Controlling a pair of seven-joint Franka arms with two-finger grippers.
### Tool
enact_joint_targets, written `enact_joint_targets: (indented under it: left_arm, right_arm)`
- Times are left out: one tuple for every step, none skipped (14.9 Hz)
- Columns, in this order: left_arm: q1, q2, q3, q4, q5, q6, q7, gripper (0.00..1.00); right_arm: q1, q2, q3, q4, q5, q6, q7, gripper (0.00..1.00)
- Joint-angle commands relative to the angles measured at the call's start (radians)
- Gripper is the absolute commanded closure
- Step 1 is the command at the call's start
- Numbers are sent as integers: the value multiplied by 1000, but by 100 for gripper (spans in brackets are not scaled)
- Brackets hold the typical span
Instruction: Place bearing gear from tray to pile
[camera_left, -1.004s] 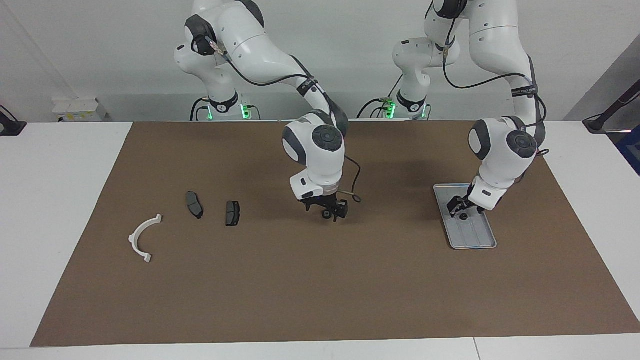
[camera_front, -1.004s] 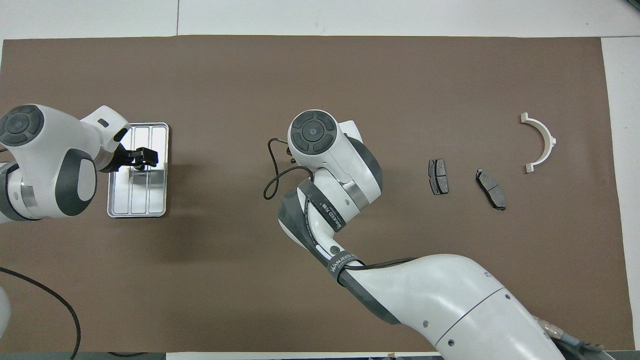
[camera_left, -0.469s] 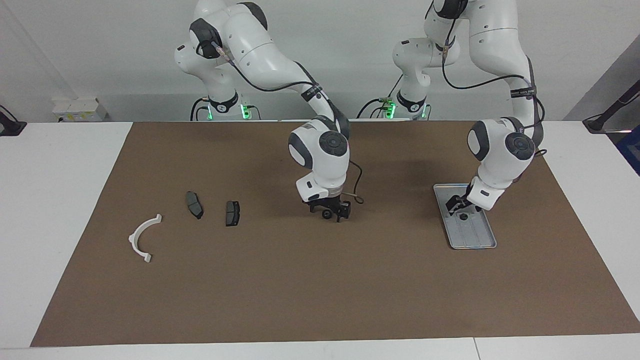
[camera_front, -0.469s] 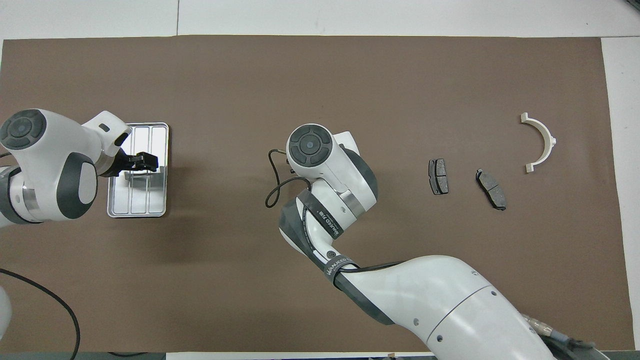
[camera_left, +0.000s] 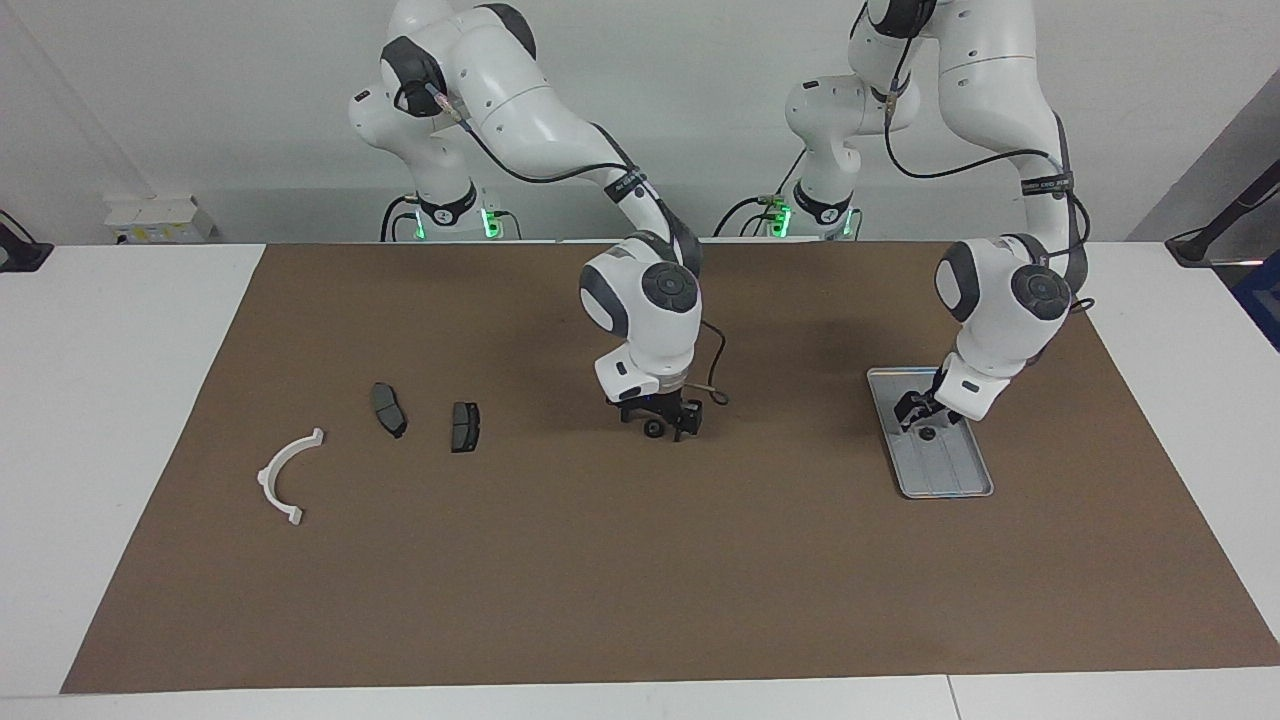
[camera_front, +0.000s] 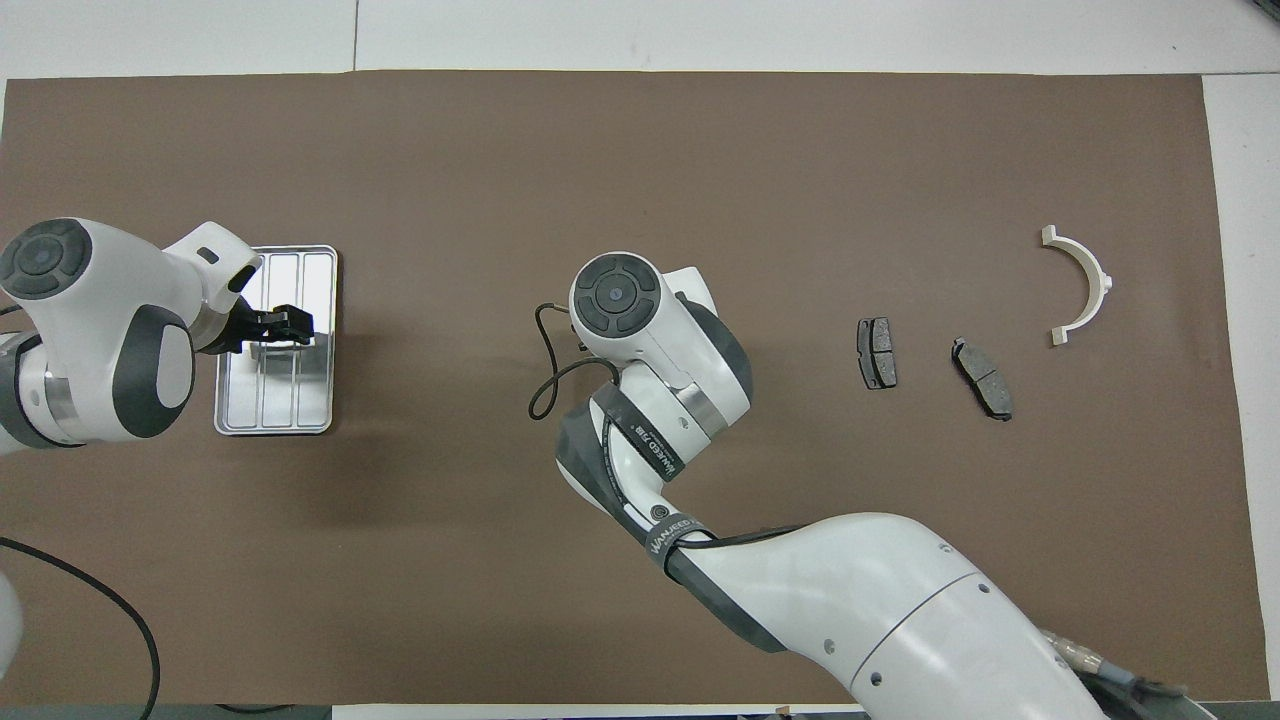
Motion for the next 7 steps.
enact_joint_targets:
  left_arm:
    - [2, -15, 2, -24, 2, 19, -6, 27]
    - [2, -15, 2, -24, 2, 21, -6, 32]
    - [2, -15, 2, -24, 2, 21, -7, 36]
    - [2, -15, 2, -24, 2, 22, -7, 38]
    - [2, -15, 2, -24, 2, 24, -6, 41]
    - [2, -15, 2, -24, 2, 27, -6, 44]
    - [2, -15, 2, -24, 2, 31, -7, 44]
  right_arm:
    - [2, -12, 2, -2, -28, -26, 29, 27]
    - [2, -14, 2, 0, -25, -28, 29, 38]
    - [0, -18, 2, 0, -24, -29, 27, 48]
    - [-1, -20, 2, 0, -24, -31, 29, 60]
    - [-1, -20, 2, 0, -22, -28, 30, 71]
    - [0, -20, 2, -2, -22, -26, 32, 85]
    - [0, -20, 2, 0, -21, -26, 32, 100]
